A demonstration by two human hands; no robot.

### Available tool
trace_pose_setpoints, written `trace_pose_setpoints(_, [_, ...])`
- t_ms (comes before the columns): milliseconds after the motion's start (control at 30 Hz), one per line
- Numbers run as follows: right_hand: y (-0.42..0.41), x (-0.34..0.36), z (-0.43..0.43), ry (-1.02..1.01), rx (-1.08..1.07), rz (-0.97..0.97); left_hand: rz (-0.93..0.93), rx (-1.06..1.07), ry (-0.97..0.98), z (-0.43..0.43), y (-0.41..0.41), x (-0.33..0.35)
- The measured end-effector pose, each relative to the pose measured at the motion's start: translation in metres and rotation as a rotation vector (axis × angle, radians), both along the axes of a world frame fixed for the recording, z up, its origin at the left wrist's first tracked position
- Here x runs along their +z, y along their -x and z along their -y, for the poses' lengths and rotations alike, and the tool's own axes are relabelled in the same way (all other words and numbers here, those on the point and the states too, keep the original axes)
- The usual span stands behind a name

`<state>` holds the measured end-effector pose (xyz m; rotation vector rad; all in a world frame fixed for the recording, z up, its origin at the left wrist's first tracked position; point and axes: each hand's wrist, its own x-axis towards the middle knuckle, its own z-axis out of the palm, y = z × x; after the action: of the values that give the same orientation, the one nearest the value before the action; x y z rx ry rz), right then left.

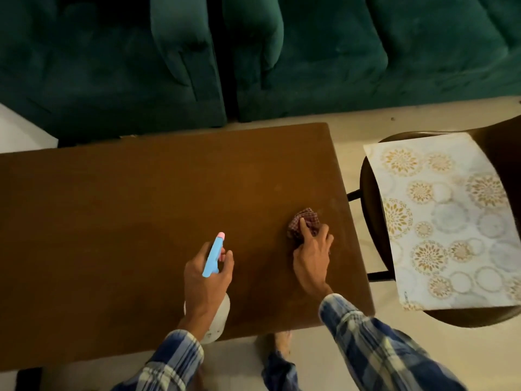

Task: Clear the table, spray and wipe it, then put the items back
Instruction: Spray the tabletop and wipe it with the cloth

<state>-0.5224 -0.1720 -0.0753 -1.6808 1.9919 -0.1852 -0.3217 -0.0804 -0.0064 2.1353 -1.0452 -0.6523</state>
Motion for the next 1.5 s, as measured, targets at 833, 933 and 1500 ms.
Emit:
trace_pose_setpoints(833, [-0.211,-0.006,0.108,0.033,0.702,0.039,0.079,0.054,0.179,0.124,-0.146,0.008])
trace_pose_setpoints(933, [-0.240,-0.005,0.150,0.048,0.292,0.028,0.087,0.047,0.224,0.141,-0.172,0.007])
trace_pose_setpoints(1500, [-0.069,-0.017,0.299,0.103,0.171,-0.084,-0.028,-0.081,0.325,0.188,-0.146,0.003])
